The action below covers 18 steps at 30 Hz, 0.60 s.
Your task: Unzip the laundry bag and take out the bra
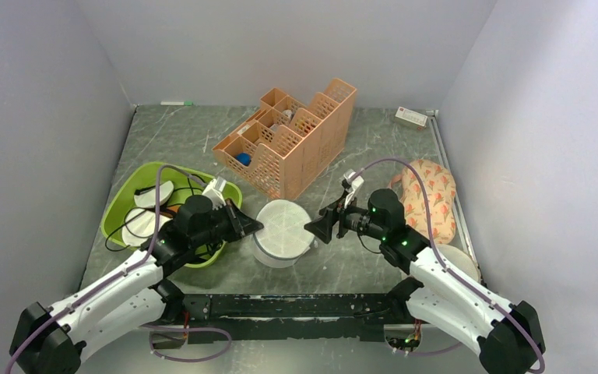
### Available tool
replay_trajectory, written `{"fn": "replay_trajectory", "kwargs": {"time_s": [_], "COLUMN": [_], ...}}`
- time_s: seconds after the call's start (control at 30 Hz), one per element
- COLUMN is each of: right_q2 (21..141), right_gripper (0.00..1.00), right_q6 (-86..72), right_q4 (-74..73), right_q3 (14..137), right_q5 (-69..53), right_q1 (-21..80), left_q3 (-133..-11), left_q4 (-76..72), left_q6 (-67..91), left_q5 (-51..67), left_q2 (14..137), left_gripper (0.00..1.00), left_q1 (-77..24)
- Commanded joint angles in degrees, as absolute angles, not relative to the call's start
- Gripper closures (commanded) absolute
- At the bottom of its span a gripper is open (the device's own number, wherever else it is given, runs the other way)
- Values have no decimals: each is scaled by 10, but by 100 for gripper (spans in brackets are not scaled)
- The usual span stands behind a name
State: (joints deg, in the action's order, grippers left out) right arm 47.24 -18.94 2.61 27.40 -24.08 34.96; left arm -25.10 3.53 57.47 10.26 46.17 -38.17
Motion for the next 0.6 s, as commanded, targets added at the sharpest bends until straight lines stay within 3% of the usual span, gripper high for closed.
{"fn": "replay_trajectory", "kwargs": {"time_s": [0.0,0.13,0.3,0.57], "right_q2": [459,439,418,346], "right_gripper": [29,42,49,52], "right_q6": [-151,-170,-191,-239], "right_q4": [82,141,195,230], "right_q3": [246,192,142,77], "right_q5": [-293,-287,-292,-300], "right_q1": [353,352,352,347], "left_q3": [-250,-250,-242,-250], "left_q4": [77,75,61,85], "left_q6": [571,573,586,581], "left_q5": [110,122,132,116], "left_q2": [448,462,459,438], "left_gripper": [93,93,93,93], "left_q1": [-370,-368,-369,-369]}}
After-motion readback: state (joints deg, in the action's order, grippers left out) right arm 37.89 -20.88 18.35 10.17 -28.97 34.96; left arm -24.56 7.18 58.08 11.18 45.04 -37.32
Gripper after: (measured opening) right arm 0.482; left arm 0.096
